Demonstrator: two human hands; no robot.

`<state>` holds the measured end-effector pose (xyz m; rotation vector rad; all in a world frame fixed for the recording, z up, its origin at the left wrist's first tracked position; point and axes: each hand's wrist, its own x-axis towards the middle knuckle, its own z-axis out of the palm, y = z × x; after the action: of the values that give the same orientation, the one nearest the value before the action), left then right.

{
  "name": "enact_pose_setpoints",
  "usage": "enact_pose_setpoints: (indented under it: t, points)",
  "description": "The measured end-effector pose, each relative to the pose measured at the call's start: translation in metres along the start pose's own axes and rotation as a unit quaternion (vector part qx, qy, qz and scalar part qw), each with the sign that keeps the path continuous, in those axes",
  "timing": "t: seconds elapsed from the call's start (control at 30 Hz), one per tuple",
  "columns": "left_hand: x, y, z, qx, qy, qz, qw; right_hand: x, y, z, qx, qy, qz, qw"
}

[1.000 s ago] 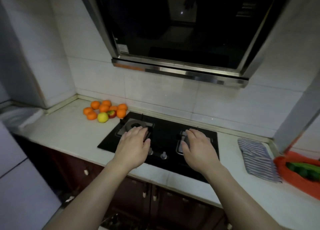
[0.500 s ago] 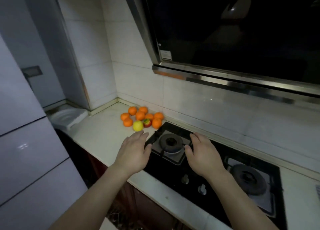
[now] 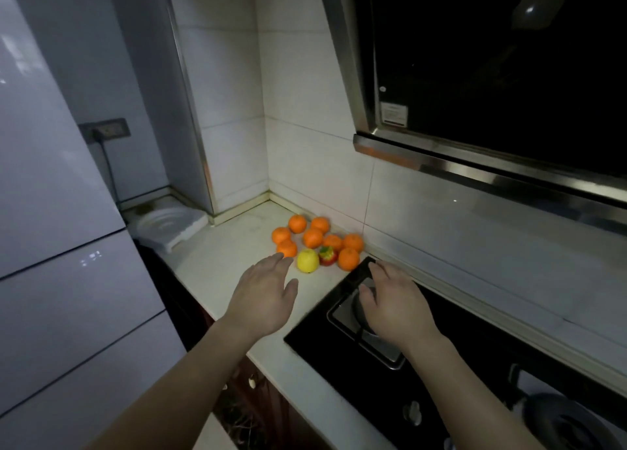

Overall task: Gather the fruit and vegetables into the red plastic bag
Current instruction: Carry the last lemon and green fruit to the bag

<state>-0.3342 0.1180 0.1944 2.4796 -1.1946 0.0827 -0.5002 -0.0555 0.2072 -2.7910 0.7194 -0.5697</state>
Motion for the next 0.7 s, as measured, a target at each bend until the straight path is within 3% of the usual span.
enact_pose_setpoints:
  t: [0.47,0.7]
  points:
    - [0.095,-0.15,-0.003,-0.035,-0.035,0.061,0.997,0.111,-0.076,0.097,-0.045,-0.02,0.067,0.997]
    - [0.146,-0.17,0.017,-0.052,-0.062,0.116,0.99,0.135,-0.082,0.119,-0.057,-0.053,0.126,0.989]
